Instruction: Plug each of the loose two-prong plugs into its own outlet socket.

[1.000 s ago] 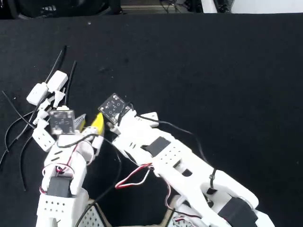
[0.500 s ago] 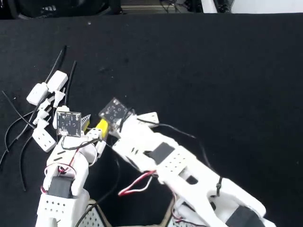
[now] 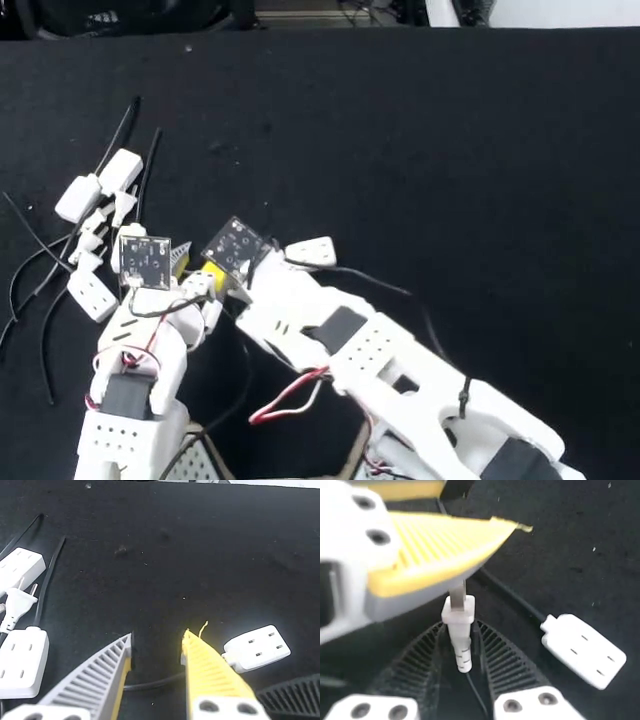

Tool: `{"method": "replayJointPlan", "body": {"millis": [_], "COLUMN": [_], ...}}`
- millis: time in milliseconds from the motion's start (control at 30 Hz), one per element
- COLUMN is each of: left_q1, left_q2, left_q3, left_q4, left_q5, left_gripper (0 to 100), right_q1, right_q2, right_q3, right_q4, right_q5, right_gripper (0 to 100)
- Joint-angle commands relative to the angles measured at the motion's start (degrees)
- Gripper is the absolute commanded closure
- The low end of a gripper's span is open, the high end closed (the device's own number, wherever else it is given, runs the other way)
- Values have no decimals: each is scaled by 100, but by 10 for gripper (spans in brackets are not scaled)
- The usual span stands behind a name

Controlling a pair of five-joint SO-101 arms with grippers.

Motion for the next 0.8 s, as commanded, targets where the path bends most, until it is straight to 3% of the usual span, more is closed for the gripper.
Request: {"method": "replayJointPlan", "body": {"millis": [0,300,767], "left_q1": [92,92,84], "left_q2": [-26,-18,-18], "left_q3": [66,75,75], "left_q4": [18,18,18], "left_q5": [-70,-70,-70], "left_gripper": [826,826,826], "right_q1": [-79,-79,-79], "right_q2": [-215,-286,-2545], "right_q3": [-470,-514,637], "right_q4": [316,325,141], "right_q5": [62,70,484], "right_gripper": [988,988,988]}}
